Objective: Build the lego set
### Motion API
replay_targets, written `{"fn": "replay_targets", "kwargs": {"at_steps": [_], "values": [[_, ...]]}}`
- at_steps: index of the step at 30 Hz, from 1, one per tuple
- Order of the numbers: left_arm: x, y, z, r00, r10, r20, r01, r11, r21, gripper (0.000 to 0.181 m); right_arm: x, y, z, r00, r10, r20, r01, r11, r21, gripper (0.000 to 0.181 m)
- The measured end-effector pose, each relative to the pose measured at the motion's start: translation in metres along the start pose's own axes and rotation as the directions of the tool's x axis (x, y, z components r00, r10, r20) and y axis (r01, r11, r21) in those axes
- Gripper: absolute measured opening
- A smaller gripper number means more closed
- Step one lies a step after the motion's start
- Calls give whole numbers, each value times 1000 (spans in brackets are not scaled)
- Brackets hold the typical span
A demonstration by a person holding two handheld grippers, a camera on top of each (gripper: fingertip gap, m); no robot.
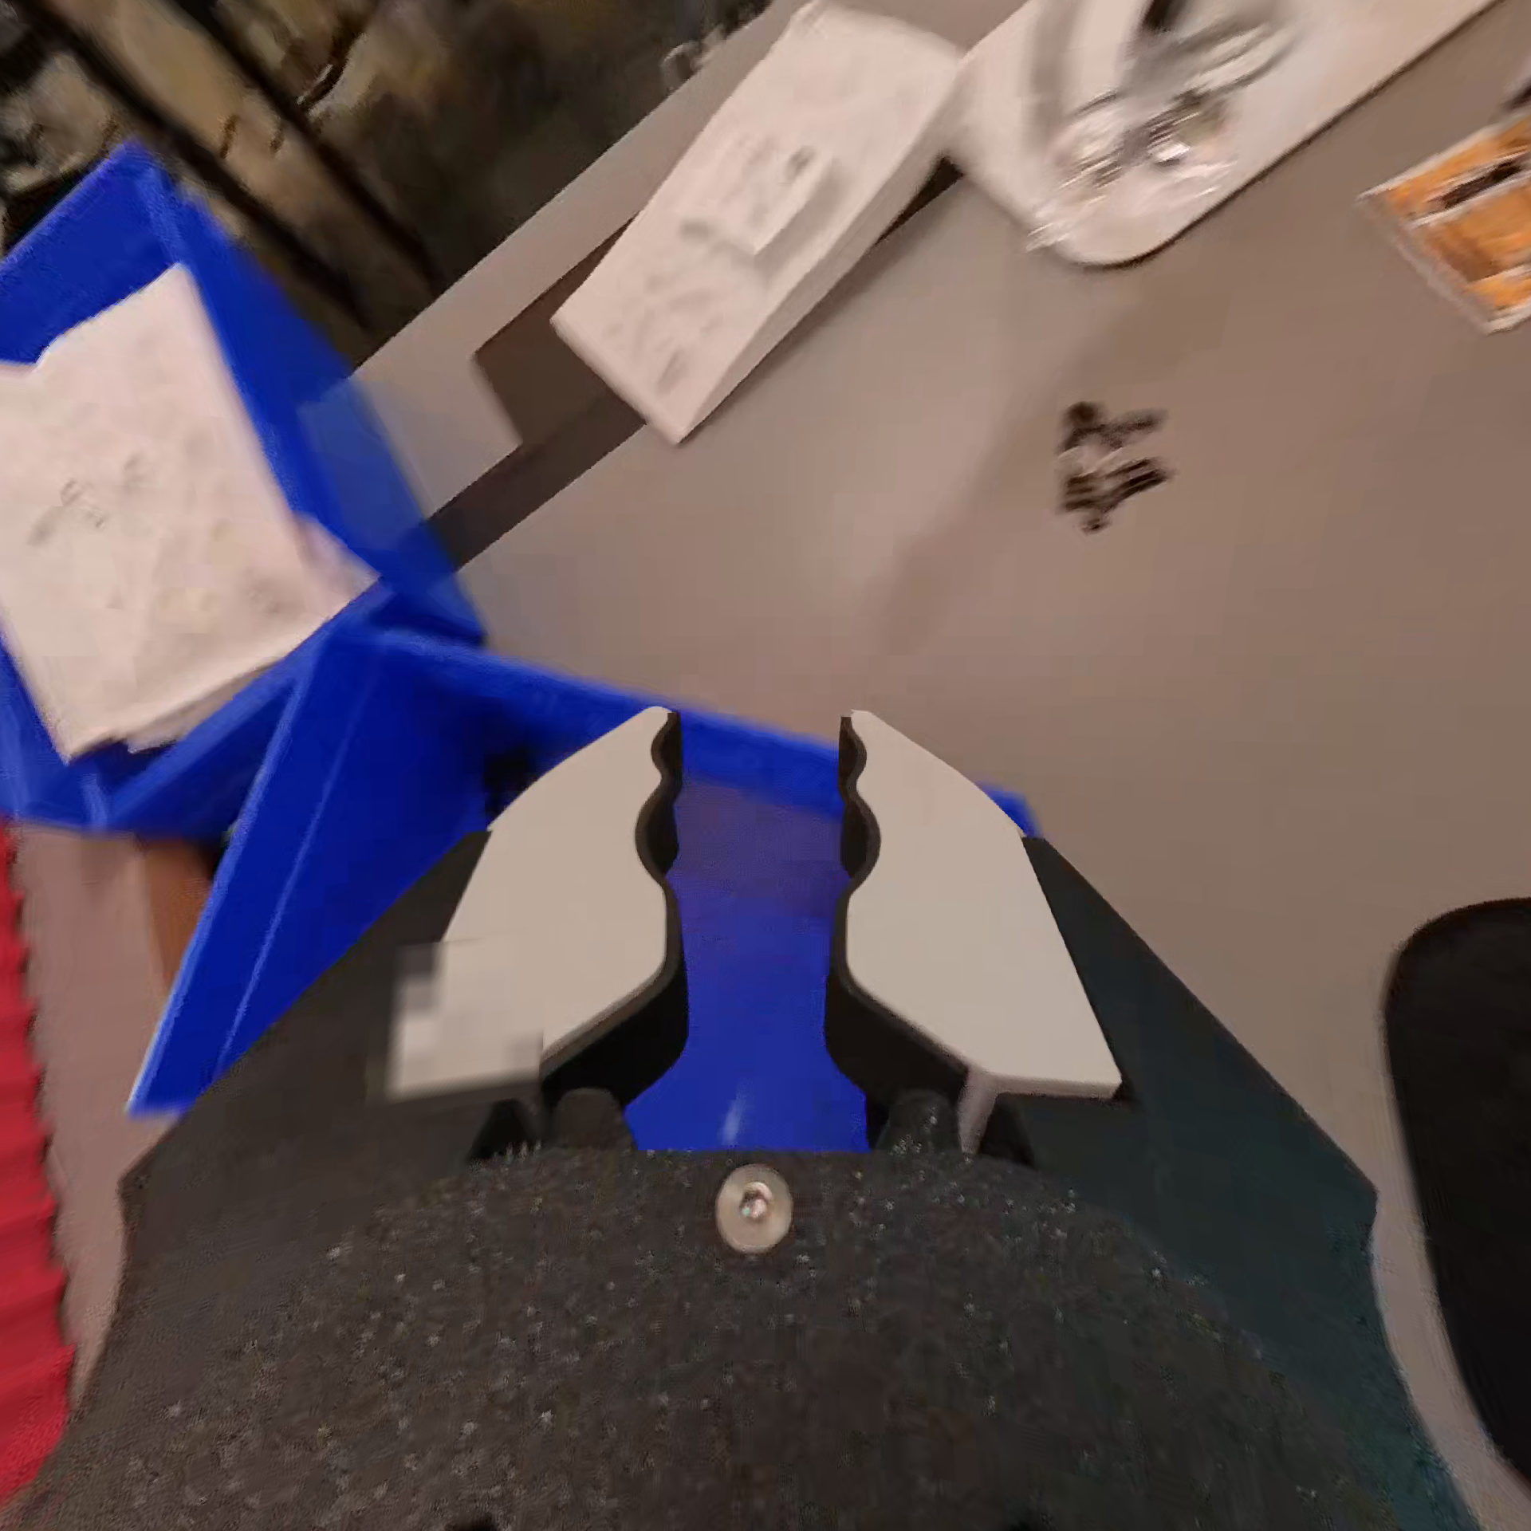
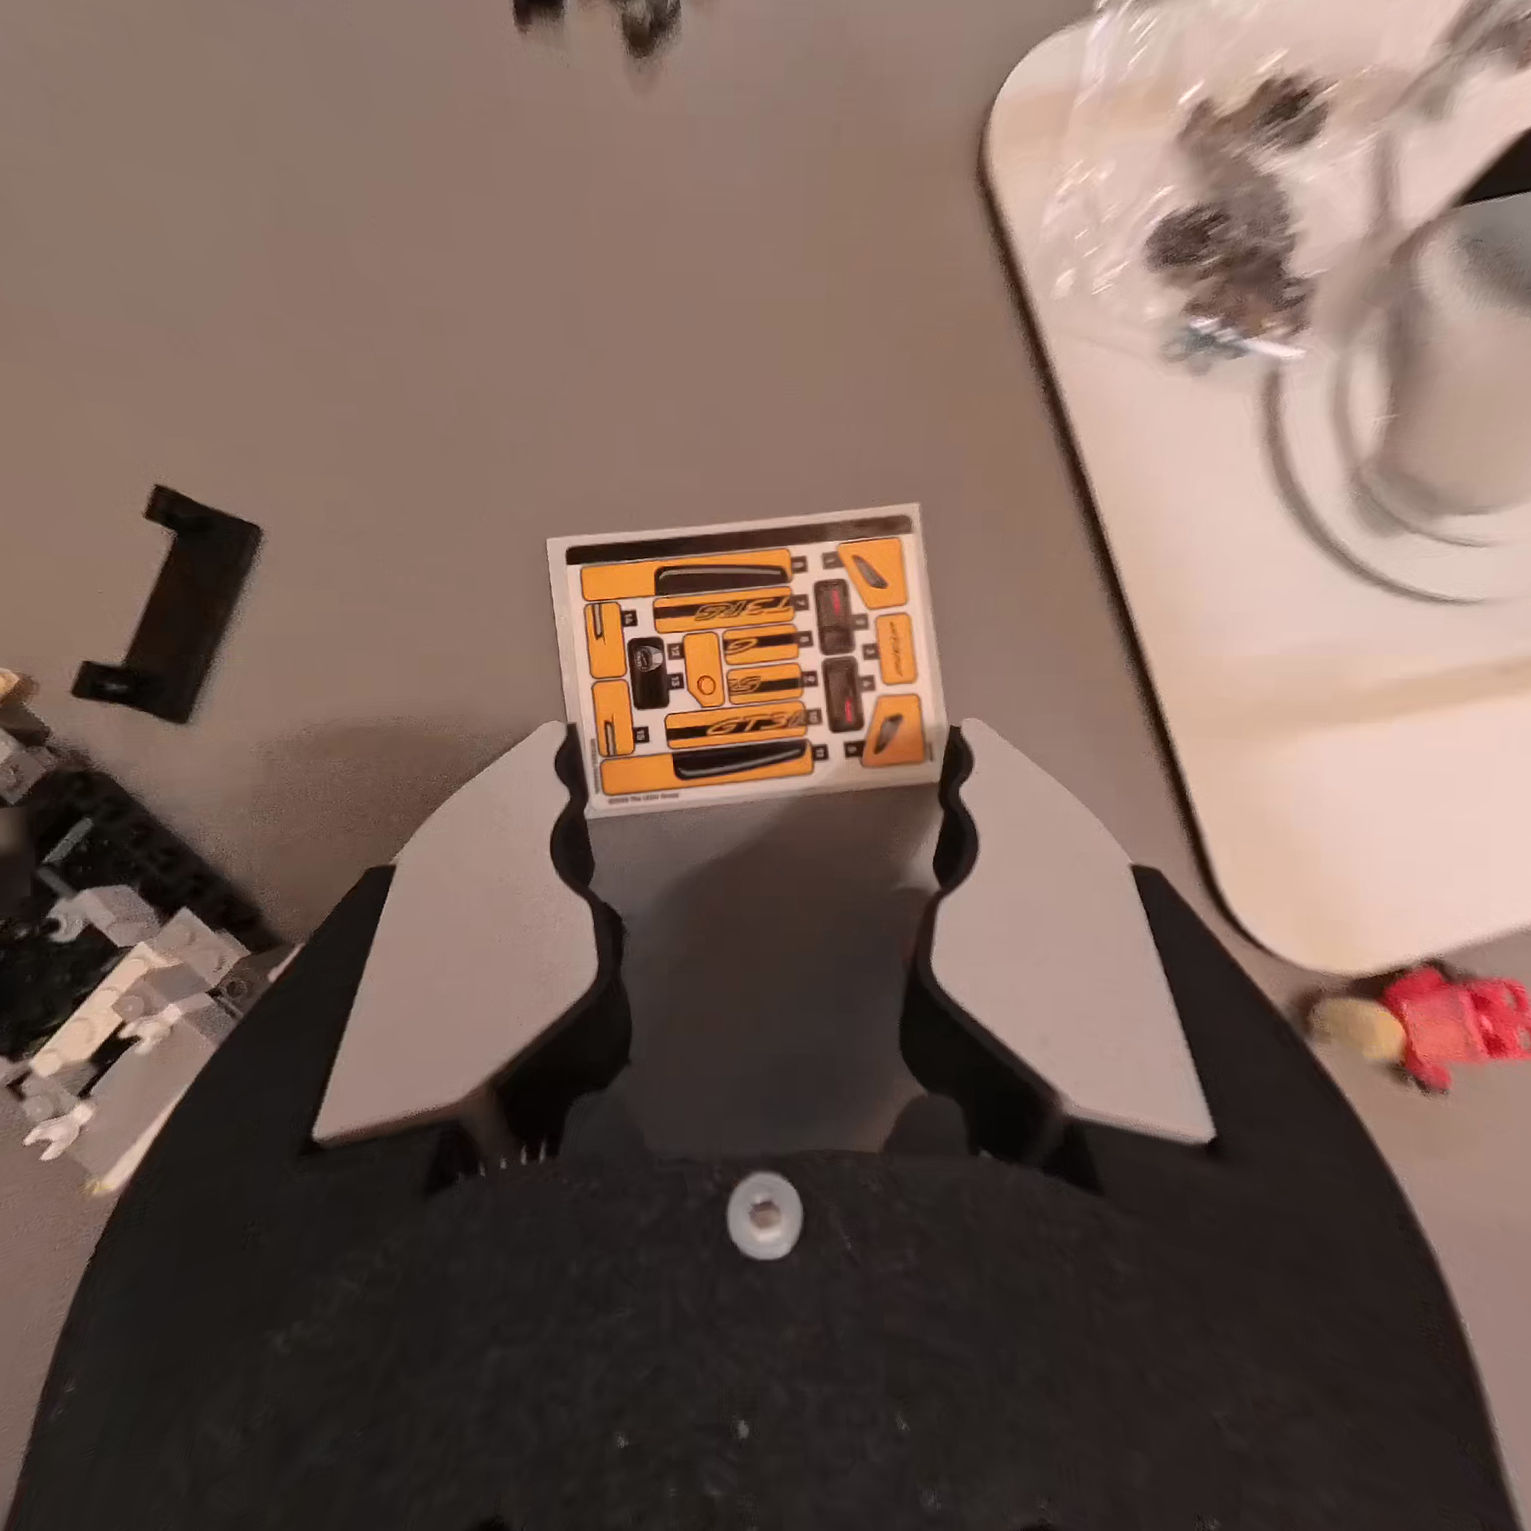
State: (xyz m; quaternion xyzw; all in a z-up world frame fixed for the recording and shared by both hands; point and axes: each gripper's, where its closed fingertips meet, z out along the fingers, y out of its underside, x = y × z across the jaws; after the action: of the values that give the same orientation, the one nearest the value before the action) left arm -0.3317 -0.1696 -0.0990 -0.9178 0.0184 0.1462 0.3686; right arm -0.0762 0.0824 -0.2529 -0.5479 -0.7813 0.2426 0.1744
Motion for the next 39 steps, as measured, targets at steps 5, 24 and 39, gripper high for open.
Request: {"fn": "replay_targets", "kwargs": {"at_steps": [5,24,39], "values": [[-40,40,-17,993,-85,83,89,995,-37,32,3,-11,9,998,-40,42,44,995,-86,38],[-43,83,14,995,-92,40,98,978,-186,36,144,-4,-43,877,47,-477,-83,995,-54,85],[-108,136,104,992,-123,21,116,845,-523,39,17,28,-165,772,600,-208,-249,588,770,62]]}}
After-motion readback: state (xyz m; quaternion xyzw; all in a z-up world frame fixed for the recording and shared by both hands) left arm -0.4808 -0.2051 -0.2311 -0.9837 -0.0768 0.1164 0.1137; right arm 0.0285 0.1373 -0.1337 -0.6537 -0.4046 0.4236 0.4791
